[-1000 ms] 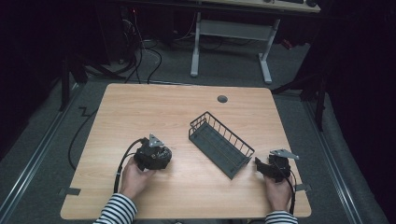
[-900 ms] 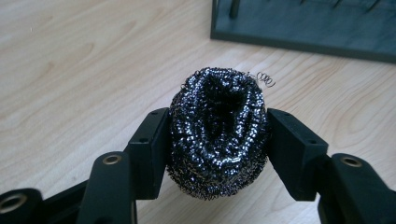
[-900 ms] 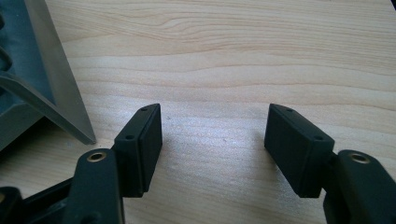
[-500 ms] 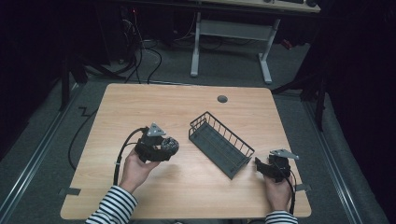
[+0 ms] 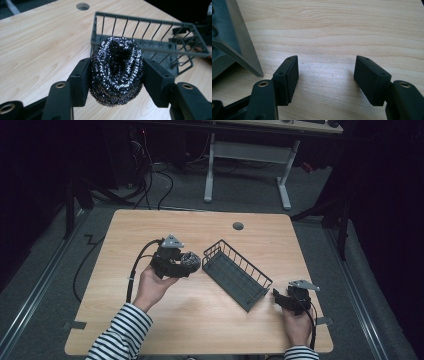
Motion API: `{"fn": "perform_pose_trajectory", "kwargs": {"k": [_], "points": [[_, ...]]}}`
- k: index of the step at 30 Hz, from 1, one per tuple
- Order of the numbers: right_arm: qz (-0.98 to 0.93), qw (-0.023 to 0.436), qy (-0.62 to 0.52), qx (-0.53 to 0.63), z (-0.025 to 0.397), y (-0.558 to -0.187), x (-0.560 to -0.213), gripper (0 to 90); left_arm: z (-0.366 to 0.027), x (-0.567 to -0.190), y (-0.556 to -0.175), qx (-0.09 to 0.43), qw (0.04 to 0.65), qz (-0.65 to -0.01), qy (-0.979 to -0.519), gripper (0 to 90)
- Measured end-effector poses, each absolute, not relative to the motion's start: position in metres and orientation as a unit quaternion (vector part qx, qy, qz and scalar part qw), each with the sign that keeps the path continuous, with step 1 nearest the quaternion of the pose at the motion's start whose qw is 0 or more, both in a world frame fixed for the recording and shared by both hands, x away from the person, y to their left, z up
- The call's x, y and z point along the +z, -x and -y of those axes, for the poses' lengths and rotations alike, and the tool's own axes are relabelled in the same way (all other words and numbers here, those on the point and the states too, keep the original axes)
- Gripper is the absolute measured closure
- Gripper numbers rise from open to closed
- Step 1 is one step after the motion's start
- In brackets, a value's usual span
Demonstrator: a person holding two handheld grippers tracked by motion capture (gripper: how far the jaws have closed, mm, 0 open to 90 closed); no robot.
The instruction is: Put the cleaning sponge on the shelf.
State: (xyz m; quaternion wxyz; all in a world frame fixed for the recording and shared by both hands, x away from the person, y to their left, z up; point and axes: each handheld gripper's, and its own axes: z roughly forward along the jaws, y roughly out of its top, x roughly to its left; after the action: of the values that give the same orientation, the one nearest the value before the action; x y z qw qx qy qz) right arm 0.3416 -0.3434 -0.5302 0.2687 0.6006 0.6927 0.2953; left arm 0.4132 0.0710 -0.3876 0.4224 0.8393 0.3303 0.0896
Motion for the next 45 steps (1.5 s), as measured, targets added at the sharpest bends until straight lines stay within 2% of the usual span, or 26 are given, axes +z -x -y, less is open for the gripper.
{"fn": "perform_pose_trajectory", "kwargs": {"k": [18,30,45], "points": [[-0.692,0.268,-0.602,0.295,0.343,-0.341,-0.530,36.8,-0.013,-0.360,-0.438,0.090,0.409,-0.286,-0.862,43.1],[-0.692,0.269,-0.602,0.294,0.343,-0.341,-0.530,37.0,0.021,-0.372,-0.456,0.099,0.387,-0.289,-0.870,42.7],[-0.692,0.269,-0.602,0.294,0.343,-0.341,-0.530,37.0,0.044,-0.397,-0.467,0.099,0.371,-0.296,-0.874,42.2]]}}
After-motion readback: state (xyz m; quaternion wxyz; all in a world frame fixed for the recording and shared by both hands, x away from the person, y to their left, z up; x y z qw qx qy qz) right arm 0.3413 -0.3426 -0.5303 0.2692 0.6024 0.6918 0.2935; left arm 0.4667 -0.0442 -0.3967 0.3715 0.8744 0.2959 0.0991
